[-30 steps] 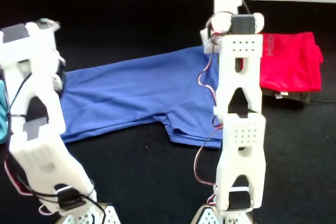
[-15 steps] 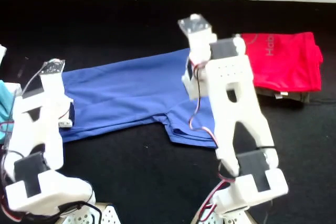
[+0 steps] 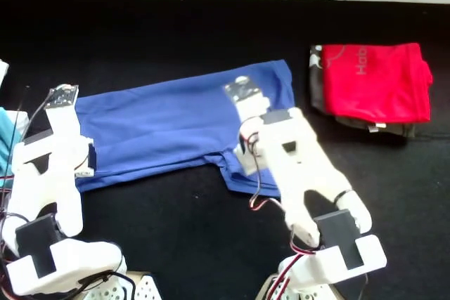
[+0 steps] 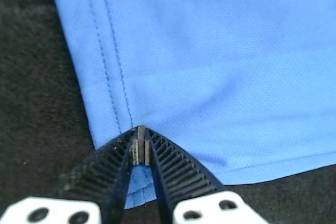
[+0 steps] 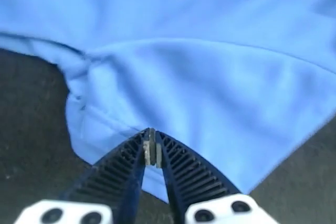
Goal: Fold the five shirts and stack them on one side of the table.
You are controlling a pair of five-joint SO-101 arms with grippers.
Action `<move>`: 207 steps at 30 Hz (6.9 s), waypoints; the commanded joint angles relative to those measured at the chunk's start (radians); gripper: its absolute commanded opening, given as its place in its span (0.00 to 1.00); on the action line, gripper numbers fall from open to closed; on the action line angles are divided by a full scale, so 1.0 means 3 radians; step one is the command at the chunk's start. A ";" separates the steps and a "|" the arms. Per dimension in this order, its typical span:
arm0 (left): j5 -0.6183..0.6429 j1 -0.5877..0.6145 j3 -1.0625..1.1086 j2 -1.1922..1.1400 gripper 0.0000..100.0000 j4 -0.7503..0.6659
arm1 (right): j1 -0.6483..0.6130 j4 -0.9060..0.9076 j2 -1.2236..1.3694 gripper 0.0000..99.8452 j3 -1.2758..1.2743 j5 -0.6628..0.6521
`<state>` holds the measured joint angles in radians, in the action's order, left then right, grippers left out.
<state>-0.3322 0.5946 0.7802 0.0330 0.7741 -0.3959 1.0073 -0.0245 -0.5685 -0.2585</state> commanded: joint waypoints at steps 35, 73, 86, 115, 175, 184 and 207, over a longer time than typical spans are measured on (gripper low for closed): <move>-0.0031 -0.0003 0.0739 0.0611 0.01 -0.0721 | -0.0376 0.0703 -0.0238 0.21 -0.0417 -0.1401; -0.0031 -0.0003 0.0739 0.0611 0.01 -0.0726 | 0.0110 0.1189 0.1409 0.01 0.2862 -0.1447; -0.0031 -0.0003 0.0739 0.0611 0.01 -0.0726 | 0.0110 0.1798 0.3046 0.18 0.5301 -0.0834; -0.0026 -0.0003 0.0729 0.0969 0.01 -0.0353 | 0.0130 0.2519 0.1460 0.22 0.4442 0.0061; -0.0133 0.0396 -0.4294 -0.2406 0.01 0.2557 | 0.1455 0.1204 -0.1910 0.01 -0.1133 -0.0604; -0.0245 0.0182 -0.4933 -0.2386 0.01 0.3217 | 0.1598 0.0483 -0.1910 0.01 -0.1680 -0.0593; 0.0322 -0.2427 -0.4212 -0.1169 0.01 0.3248 | 0.1777 -0.1051 -0.1905 0.01 -0.2683 -0.0593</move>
<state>-0.2493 -0.0315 -0.4764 -0.3153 1.7545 0.1304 0.7296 -0.5984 -1.3525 -0.4335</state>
